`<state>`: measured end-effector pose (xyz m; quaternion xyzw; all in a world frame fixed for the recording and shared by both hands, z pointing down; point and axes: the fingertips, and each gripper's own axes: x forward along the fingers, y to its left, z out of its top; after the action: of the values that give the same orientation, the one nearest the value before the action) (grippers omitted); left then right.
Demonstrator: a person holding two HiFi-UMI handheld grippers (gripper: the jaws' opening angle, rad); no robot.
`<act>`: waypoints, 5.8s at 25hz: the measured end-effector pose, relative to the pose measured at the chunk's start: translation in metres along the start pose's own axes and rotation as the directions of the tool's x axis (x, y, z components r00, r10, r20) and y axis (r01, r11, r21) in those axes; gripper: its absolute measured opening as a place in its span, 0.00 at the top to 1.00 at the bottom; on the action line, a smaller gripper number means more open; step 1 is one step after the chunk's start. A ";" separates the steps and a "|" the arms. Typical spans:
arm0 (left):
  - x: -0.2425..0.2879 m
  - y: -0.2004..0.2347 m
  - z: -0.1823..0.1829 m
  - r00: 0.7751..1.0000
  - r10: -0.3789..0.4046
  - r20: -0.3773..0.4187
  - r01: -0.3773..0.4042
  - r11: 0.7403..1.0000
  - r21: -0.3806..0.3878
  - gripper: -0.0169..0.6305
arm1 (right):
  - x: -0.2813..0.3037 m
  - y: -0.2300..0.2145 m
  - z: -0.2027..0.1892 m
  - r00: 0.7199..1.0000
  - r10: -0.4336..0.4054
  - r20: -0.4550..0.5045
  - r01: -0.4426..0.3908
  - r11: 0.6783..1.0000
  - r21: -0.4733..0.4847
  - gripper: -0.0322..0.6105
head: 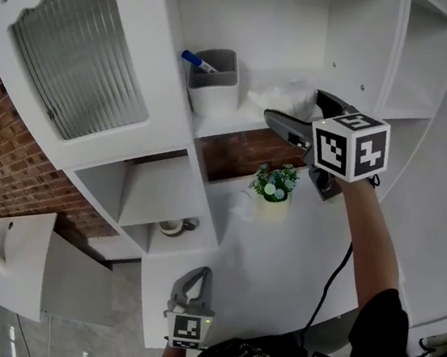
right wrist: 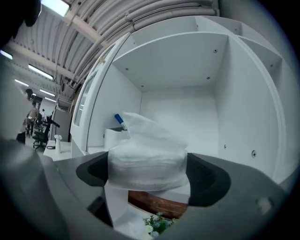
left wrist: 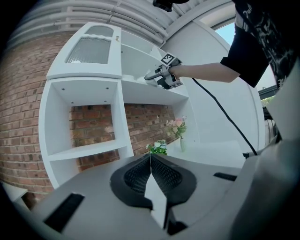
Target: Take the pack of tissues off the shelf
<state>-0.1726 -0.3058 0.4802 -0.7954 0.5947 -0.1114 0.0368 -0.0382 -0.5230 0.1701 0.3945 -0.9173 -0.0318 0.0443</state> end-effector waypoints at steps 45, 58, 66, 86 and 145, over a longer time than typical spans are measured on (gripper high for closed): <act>-0.041 0.007 -0.024 0.998 -0.004 -0.061 0.002 0.999 -0.033 0.96 | -0.110 0.079 -0.038 0.981 0.093 0.168 -0.085 0.995 -0.054 0.41; -0.043 -0.002 -0.035 0.999 0.005 -0.048 -0.010 0.996 -0.094 0.96 | -0.107 0.106 -0.105 0.986 0.130 0.108 -0.133 0.991 0.014 0.41; -0.041 0.000 -0.032 0.998 -0.006 -0.066 0.002 0.998 -0.059 0.96 | -0.100 0.115 -0.154 0.992 0.125 0.027 -0.126 0.990 0.055 0.41; -0.035 0.003 -0.048 0.996 -0.013 -0.092 0.004 0.995 -0.098 0.96 | -0.096 0.148 -0.276 0.975 0.162 -0.150 -0.141 0.980 0.143 0.41; -0.025 0.006 -0.079 0.985 0.026 -0.172 -0.047 0.992 -0.120 0.96 | -0.108 0.193 -0.515 0.748 0.249 -0.615 -0.113 0.961 0.251 0.17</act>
<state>-0.2027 -0.2781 0.5529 -0.7726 0.6159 -0.1412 -0.0615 -0.0487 -0.3240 0.6941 0.2927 -0.8791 0.2004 0.3183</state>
